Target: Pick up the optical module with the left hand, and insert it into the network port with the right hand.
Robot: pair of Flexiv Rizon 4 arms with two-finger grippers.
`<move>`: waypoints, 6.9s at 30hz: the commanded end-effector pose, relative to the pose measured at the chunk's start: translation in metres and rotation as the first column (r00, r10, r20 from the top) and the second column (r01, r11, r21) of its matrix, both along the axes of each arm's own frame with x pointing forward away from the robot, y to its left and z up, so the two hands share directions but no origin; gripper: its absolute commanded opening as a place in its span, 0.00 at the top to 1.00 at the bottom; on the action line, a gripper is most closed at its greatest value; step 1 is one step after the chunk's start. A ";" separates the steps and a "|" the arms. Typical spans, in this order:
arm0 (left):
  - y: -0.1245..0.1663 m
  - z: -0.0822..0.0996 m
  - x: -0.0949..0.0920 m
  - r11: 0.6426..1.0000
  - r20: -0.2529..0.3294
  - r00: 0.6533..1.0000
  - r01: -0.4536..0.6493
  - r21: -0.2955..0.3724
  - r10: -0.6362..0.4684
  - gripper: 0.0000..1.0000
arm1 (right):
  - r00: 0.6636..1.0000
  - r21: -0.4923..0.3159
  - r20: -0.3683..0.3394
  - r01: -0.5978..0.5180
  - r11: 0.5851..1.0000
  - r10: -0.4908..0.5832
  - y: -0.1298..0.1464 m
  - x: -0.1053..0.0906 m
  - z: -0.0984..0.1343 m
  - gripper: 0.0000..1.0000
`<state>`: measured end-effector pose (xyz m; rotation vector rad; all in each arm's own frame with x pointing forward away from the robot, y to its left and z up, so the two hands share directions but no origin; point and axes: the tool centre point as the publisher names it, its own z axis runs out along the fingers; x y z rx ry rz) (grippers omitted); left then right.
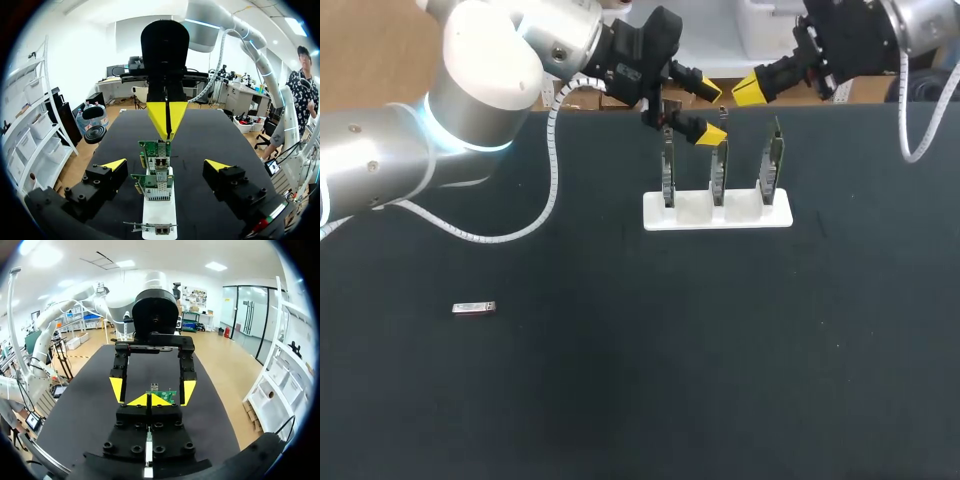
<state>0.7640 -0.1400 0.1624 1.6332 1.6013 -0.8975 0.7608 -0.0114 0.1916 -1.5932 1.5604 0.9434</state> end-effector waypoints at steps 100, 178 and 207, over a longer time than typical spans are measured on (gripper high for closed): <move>0.000 0.000 0.000 1.000 0.002 1.000 0.000 -0.001 0.000 0.00 | 0.994 -0.092 -0.105 -0.050 0.994 0.041 0.019 0.002 -0.040 1.00; 0.000 0.000 0.000 1.000 0.002 1.000 0.000 -0.001 0.000 0.00 | 0.993 -0.023 -0.115 -0.018 1.000 0.015 0.013 0.005 -0.037 1.00; 0.000 0.000 0.000 1.000 0.002 1.000 0.000 -0.001 0.000 0.00 | 0.997 -0.031 -0.078 0.017 0.999 -0.020 -0.063 -0.016 -0.017 1.00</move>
